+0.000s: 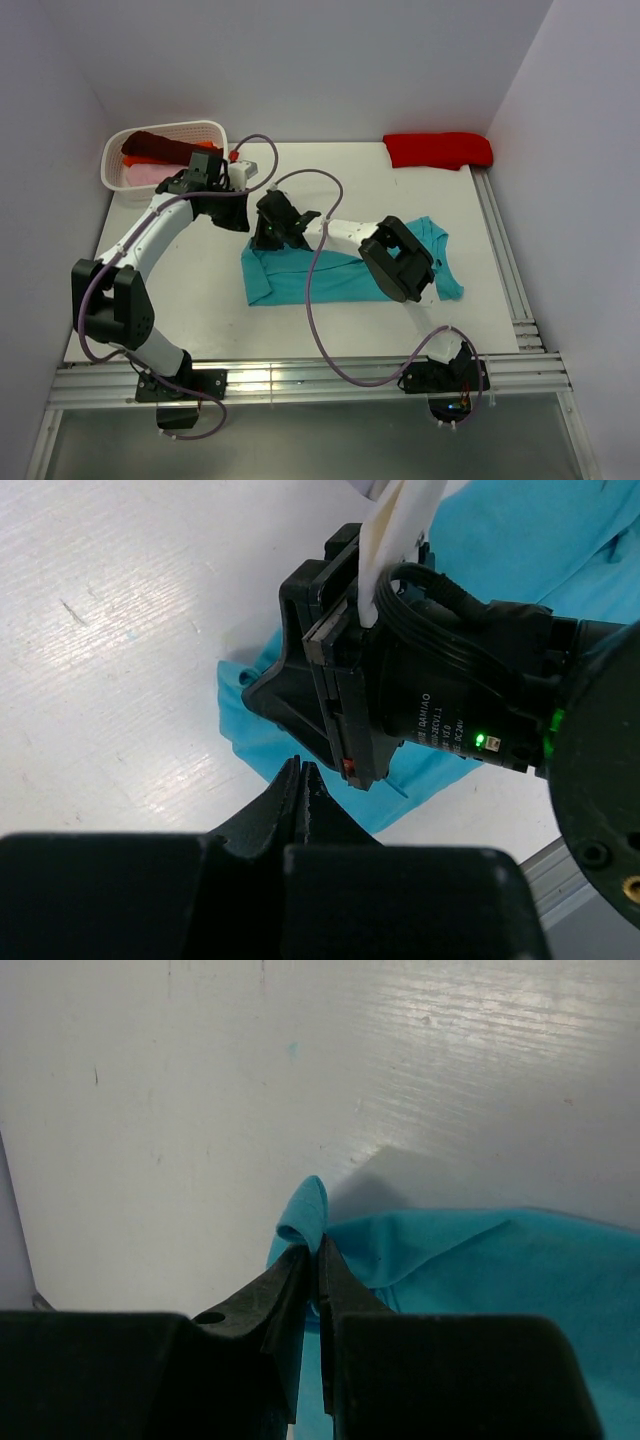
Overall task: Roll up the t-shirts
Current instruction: Roll the tshirt
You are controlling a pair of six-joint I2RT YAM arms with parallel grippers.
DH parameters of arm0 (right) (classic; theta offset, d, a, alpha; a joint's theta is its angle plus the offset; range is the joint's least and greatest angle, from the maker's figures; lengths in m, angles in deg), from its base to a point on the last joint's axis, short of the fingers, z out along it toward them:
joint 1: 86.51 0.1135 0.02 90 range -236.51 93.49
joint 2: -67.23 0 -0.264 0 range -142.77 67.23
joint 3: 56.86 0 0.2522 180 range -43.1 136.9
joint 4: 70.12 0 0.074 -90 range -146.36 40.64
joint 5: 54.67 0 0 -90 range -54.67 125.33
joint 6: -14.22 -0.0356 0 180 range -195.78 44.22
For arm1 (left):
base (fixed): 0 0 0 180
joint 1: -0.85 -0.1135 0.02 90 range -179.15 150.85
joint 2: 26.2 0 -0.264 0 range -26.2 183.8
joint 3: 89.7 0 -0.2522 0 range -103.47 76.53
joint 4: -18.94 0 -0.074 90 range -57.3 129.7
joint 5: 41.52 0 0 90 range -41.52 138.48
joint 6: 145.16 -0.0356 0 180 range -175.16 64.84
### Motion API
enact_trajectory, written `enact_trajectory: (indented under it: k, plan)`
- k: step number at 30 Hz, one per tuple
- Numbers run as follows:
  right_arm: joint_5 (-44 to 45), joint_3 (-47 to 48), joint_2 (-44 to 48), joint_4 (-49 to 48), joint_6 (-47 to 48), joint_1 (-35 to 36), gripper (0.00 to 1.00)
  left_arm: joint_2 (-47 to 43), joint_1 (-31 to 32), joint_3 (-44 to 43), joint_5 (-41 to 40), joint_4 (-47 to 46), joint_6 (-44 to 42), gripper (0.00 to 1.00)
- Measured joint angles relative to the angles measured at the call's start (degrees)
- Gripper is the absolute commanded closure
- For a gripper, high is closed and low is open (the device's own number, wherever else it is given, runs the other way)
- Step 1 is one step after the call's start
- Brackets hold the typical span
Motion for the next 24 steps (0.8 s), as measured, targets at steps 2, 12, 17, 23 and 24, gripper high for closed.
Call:
enact_trajectory:
  k: [2,12,17,23,24]
  plan:
    - [0.66,-0.2,0.02,-0.31,-0.09,0.0,0.85,0.55,0.0,0.0,0.0,0.07,-0.04,1.0]
    - [6.56,-2.49,1.33,1.31,-0.61,0.0,0.85,2.23,-0.04,0.0,3.61,3.69,-3.52,1.0]
    - [8.33,-2.47,1.53,2.05,-0.48,-0.04,0.85,3.54,-0.04,1.49,7.45,7.78,-9.33,0.83]
    - [8.5,-2.38,1.51,3.69,-0.66,-0.04,0.78,-1.92,-0.85,8.98,6.97,5.09,-11.85,0.6]
    - [8.61,-2.36,1.53,3.65,-0.74,-0.04,0.76,-3.17,-1.4,9.73,6.95,4.46,-11.5,0.56]
